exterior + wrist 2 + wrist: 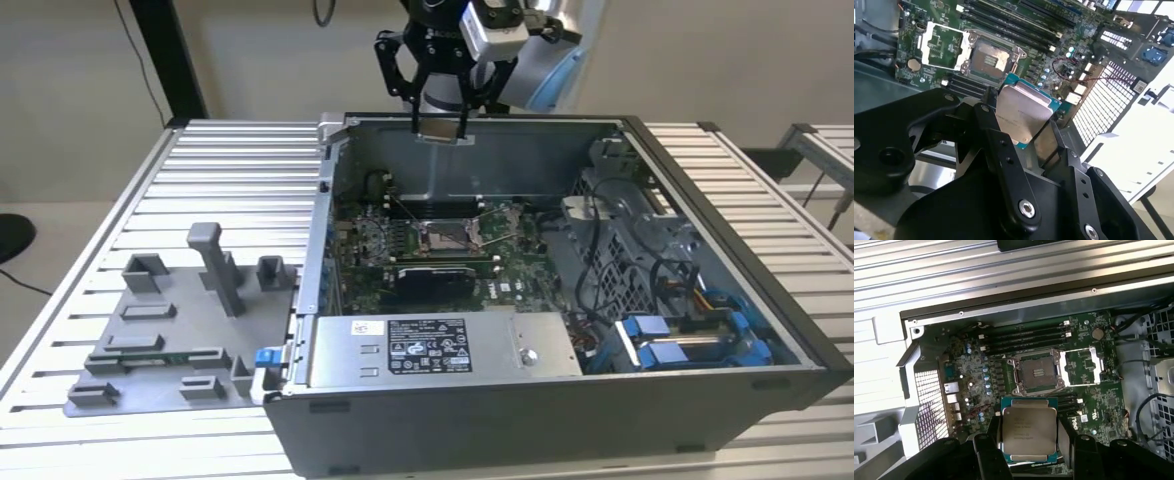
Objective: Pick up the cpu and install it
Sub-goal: 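Place the cpu into insertion slot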
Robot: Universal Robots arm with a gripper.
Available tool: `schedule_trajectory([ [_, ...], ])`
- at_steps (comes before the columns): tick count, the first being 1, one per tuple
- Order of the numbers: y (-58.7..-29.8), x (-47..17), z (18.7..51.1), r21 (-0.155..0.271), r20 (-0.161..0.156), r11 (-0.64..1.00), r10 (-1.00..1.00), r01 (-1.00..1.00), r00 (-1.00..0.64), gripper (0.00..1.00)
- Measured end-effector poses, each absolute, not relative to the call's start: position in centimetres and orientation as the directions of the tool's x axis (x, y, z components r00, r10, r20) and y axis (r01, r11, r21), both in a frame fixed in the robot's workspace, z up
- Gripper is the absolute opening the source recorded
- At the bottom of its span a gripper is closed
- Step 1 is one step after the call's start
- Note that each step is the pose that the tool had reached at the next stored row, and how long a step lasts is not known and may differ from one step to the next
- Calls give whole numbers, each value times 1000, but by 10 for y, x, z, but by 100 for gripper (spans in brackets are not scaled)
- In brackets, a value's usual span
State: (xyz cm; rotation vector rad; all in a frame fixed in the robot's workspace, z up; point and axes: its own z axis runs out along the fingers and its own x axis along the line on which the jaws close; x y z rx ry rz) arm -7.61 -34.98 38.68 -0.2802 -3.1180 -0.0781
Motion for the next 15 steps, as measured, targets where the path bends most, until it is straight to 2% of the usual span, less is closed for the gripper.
schedule_trajectory([
  [15,-350,-76,387,49,15,983,176,177,-984,0],
])
